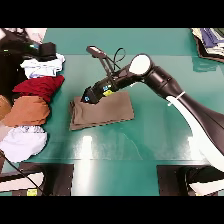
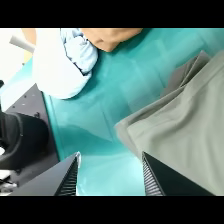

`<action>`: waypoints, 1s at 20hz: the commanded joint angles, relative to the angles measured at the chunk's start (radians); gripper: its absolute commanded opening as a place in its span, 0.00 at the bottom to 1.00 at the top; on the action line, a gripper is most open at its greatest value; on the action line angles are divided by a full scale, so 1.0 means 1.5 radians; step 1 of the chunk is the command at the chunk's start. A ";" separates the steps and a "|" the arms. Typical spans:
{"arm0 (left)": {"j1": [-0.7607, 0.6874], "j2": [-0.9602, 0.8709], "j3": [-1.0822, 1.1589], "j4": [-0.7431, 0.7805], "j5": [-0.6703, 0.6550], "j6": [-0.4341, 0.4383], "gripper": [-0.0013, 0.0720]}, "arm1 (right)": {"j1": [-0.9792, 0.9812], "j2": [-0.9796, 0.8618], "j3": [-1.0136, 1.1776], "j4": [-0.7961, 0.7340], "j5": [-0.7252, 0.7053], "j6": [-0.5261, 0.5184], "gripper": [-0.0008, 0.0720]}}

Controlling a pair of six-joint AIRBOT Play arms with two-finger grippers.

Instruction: Fold the shirts.

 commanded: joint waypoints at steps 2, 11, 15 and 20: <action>0.024 0.020 0.000 -0.001 -0.047 0.027 0.05 | -0.063 0.022 -0.023 -0.096 0.075 0.026 0.61; 0.024 0.020 0.000 -0.007 -0.035 0.027 0.05 | -0.391 0.060 -0.352 -0.050 0.064 0.067 0.89; 0.024 0.018 0.000 -0.008 -0.024 0.027 0.05 | -0.371 -0.043 -0.321 0.025 0.070 0.031 0.78; 0.024 0.012 0.000 -0.008 -0.017 0.027 0.05 | -0.281 -0.154 -0.204 0.099 0.089 0.031 0.78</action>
